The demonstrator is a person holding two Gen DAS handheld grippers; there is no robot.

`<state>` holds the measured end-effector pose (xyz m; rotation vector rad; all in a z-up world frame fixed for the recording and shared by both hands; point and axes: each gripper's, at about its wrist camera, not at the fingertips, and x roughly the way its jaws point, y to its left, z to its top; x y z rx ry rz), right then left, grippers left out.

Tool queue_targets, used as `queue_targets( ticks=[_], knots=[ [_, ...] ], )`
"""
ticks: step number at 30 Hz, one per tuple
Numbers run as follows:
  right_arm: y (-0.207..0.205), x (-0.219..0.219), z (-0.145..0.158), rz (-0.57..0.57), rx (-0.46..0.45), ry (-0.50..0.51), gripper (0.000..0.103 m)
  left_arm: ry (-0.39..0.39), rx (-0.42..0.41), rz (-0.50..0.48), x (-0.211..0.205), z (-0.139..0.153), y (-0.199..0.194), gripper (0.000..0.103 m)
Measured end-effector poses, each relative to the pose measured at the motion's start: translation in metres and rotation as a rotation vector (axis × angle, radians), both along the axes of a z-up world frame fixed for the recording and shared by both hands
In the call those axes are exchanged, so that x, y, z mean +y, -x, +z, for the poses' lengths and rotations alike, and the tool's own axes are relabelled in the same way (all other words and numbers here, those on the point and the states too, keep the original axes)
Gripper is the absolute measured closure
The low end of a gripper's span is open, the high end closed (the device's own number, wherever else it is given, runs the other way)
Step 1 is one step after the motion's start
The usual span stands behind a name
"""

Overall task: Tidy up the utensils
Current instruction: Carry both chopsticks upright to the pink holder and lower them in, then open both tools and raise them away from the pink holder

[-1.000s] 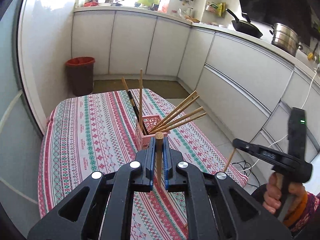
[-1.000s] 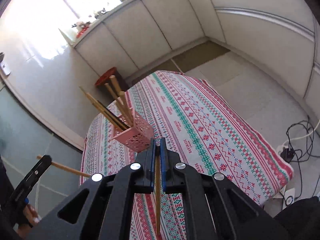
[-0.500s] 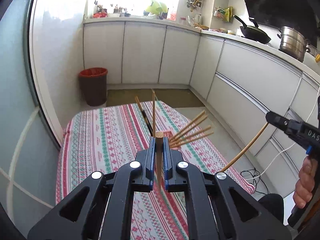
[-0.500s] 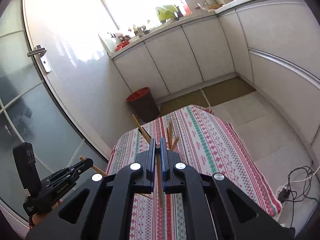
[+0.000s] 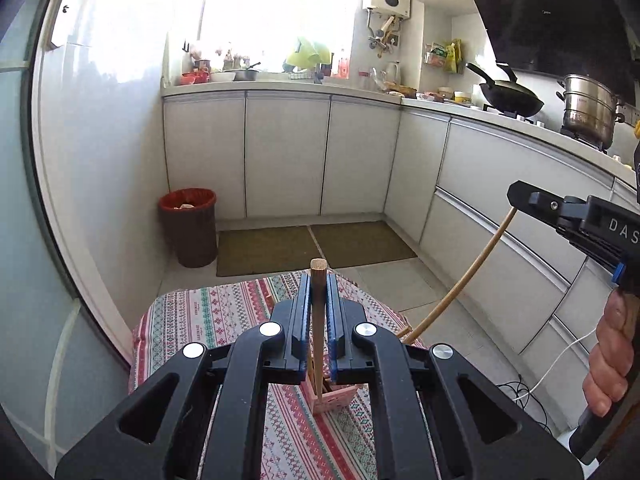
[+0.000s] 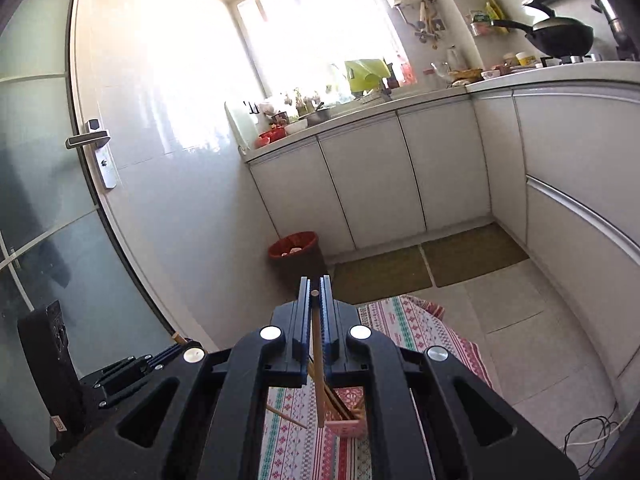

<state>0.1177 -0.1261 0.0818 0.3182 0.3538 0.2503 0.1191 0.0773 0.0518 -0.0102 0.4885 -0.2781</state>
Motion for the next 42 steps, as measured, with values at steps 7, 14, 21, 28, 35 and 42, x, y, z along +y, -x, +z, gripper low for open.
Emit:
queue_targets(
  ticks=[7,14,21,28,35,42],
  knots=[
    [-0.04,0.007,-0.011,-0.005,0.013,0.039,0.098,0.018,0.036,0.0,-0.005,-0.02,-0.034,0.097],
    [-0.066,0.013,-0.031,-0.007,0.044,0.066,0.098,0.044,0.079,-0.015,-0.007,-0.041,-0.053,0.078],
    [-0.081,0.015,-0.045,-0.011,0.068,0.079,0.098,0.081,0.036,0.01,-0.002,-0.032,-0.051,0.071],
    [-0.093,0.018,-0.058,-0.017,0.1,0.086,0.098,0.091,0.036,0.027,0.005,-0.034,-0.052,0.068],
    [-0.103,0.023,-0.068,-0.006,0.136,0.082,0.095,0.09,0.056,0.048,0.007,-0.04,-0.056,0.066],
    [-0.089,0.024,-0.064,-0.002,0.138,0.107,0.095,0.08,0.035,0.054,0.006,-0.033,-0.044,0.062]
  ],
)
